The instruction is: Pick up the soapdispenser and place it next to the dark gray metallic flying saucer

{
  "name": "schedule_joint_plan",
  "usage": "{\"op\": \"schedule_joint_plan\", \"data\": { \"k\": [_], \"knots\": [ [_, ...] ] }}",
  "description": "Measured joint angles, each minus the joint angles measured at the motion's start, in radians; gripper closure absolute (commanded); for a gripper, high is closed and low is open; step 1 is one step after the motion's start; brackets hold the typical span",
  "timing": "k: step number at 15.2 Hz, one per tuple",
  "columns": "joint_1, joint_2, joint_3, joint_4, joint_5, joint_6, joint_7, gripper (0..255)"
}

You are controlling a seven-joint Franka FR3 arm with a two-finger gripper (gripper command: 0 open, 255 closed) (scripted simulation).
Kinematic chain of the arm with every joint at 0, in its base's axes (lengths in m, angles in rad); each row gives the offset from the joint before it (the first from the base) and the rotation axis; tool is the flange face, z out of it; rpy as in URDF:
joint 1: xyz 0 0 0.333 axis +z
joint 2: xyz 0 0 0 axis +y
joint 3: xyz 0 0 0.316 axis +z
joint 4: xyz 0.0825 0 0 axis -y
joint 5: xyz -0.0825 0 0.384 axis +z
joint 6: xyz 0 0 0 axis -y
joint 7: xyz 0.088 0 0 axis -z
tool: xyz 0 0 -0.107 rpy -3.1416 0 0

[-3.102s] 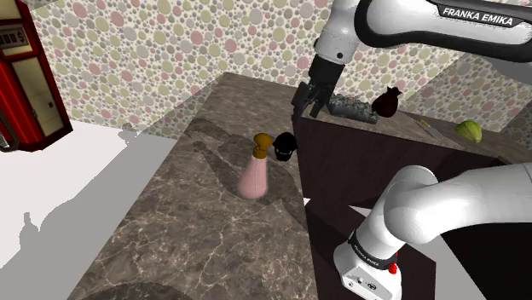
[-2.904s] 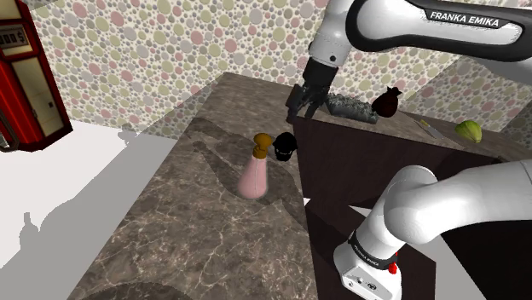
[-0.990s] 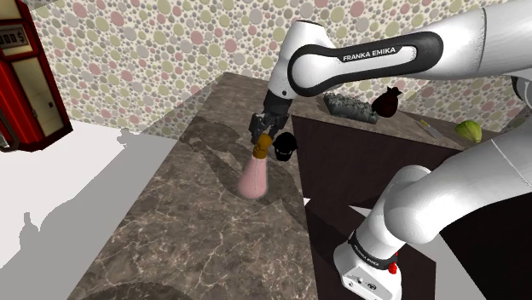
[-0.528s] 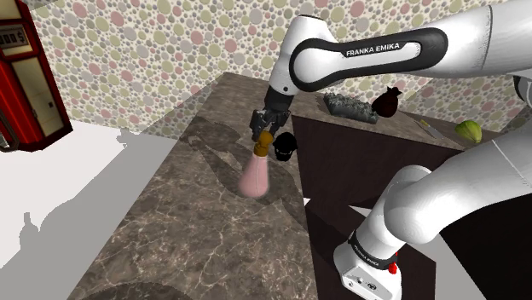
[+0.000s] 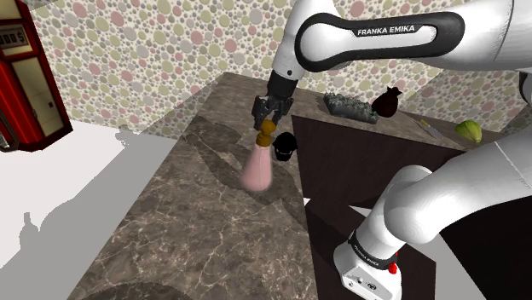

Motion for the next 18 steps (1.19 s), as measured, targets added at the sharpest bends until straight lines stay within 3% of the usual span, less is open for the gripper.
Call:
{"op": "schedule_joint_plan", "data": {
  "k": [18],
  "knots": [
    [-0.005, -0.005, -0.01, 0.238, -0.013, -0.243, 0.019, 255]
  ]
}}
